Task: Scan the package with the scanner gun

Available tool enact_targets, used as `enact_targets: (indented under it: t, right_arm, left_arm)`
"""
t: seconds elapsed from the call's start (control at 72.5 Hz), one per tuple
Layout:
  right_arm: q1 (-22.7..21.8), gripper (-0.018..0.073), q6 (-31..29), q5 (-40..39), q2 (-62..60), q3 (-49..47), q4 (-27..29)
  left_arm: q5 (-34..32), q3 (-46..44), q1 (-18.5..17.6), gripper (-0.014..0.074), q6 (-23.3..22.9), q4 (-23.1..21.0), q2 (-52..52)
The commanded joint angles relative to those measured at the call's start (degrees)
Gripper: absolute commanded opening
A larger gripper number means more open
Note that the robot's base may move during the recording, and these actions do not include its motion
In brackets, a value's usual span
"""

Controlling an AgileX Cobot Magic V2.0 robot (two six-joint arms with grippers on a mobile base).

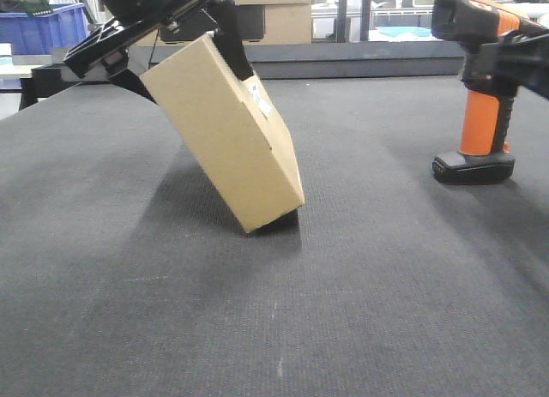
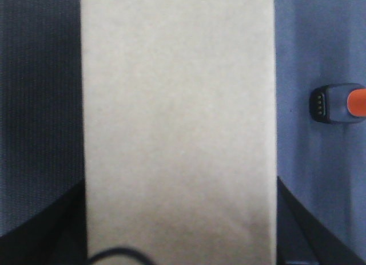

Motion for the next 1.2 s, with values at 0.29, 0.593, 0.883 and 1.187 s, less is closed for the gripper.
enact_targets:
  t: [0.29,0.593,0.883,1.187]
  right_arm:
    - [0.0,0.0298,-0.2,24.0,-21.3,2.1,-1.7]
    - [0.0,-0.0167,-0.2,36.6,-36.0,2.1,-1.7]
    - [0.0,-0.0167,-0.2,44.8,-40.8,2.1,-1.7]
    - [0.0,-0.0167,-0.2,44.8,-40.8,2.1,-1.7]
  left_arm:
    - [5.8,-0.4,3.8,-0.0111,3.6,13.6,-7.7]
    - [15.2,-0.2,12.7,-0.0111,11.8,24.2,-9.5]
    - [13.3,4.3,20.1,-0.0111,14.3,24.1,-9.6]
    - [11.2,5.1,20.1,-0.0111,14.3,24.7,-9.5]
